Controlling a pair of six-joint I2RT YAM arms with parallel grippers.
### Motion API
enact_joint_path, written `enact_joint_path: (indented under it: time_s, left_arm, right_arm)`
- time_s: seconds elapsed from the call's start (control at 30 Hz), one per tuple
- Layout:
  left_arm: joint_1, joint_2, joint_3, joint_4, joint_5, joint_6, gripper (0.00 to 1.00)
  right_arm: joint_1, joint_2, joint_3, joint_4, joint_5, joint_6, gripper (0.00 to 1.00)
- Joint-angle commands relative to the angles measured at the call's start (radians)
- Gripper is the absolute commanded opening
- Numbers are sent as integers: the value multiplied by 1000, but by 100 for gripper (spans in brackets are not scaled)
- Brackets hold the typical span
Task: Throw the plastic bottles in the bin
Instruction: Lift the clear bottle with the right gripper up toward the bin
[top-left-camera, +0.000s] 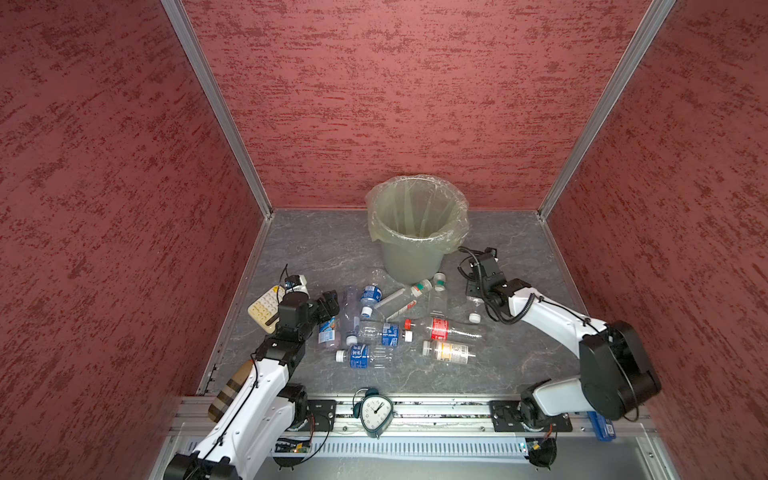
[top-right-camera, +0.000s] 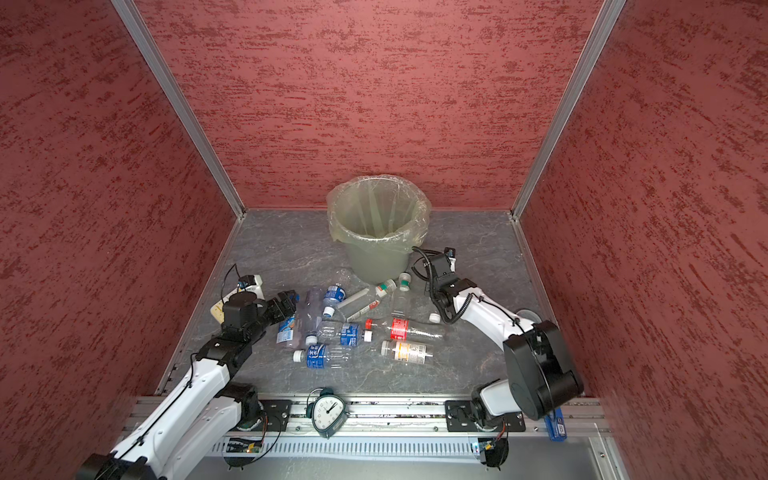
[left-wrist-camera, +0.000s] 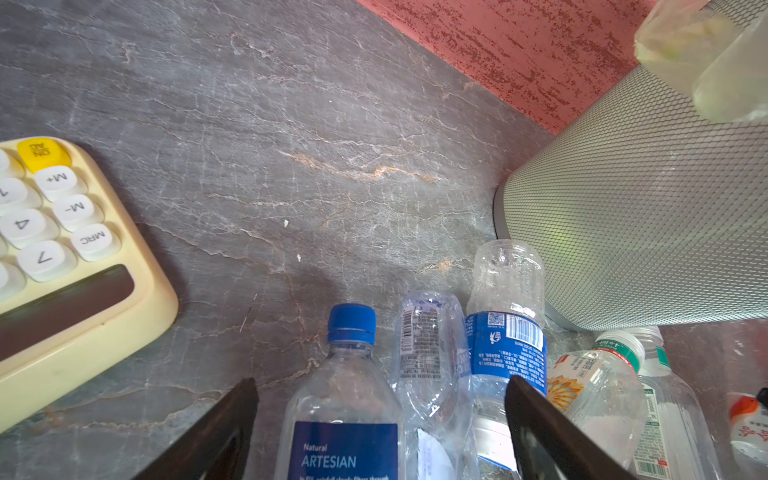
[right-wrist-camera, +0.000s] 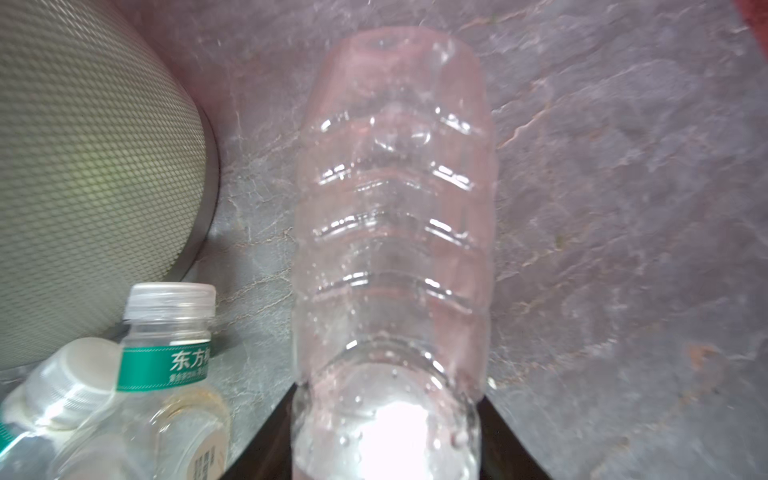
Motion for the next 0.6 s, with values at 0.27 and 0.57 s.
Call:
enact_joint_path:
  time_s: [0.27,0.57]
  left_arm:
    - [8,-16,-8,32,30,13,92]
    - [8,-15,-7,40,47,26,91]
  right_arm:
    - [7,-342,-121,61,68,-71,55]
    - [18,-627,-205,140,10,-115,53]
